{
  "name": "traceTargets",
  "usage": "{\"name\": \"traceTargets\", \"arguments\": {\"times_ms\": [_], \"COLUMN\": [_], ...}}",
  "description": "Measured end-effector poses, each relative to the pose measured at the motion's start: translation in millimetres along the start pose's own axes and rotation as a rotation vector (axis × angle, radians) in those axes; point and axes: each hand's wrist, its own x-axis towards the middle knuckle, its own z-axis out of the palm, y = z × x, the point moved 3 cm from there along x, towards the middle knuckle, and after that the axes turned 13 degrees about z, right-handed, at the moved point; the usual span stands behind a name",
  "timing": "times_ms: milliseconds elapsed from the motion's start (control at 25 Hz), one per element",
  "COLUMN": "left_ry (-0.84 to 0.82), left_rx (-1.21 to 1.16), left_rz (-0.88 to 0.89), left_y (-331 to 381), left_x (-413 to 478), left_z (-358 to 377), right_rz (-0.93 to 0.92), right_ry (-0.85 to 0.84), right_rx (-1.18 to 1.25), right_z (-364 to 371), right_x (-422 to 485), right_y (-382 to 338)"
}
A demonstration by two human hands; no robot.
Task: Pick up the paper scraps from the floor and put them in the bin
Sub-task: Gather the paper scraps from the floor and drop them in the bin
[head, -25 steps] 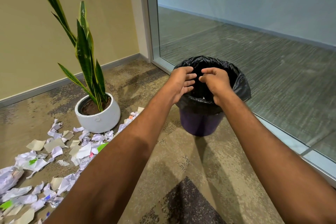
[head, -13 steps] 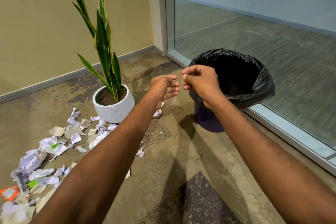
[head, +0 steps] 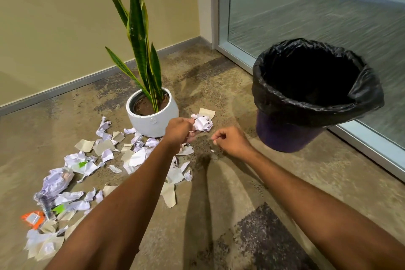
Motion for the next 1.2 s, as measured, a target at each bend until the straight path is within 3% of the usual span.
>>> {"name": "traceTargets", "arguments": {"times_ms": [200,440,800,880,1040,1200], "left_ry": [-0.041,-0.085,-0.081,-0.074,-0.071,-0.059], "left_rx": [0.065,0.003,0.011,0.011,-0.011,-0.032], "left_rz": [-0.026,-0.068,-0.071,-0.075,-0.072,-0.072], "left_y": [-28,-42,-53,-53,-51,-48], "left_x": [9,19,26,25,22,20], "left_z": [-5,2,4,4,3,3], "right_rz": [0.01,-0.213,-0.396,-0.351,-0.18,-0.252], "right_ry": [0.002,0.024,0.131,0.104,0.066,0.118], "right_rx": [-0.257,-0.603,-0.772,-0.746,-0.443,-0.259], "right_z": [29,43,50,51,35,-1], "right_x": [18,26,20,16,10,-3], "right_y": [28,31,37,35,24,-12]}}
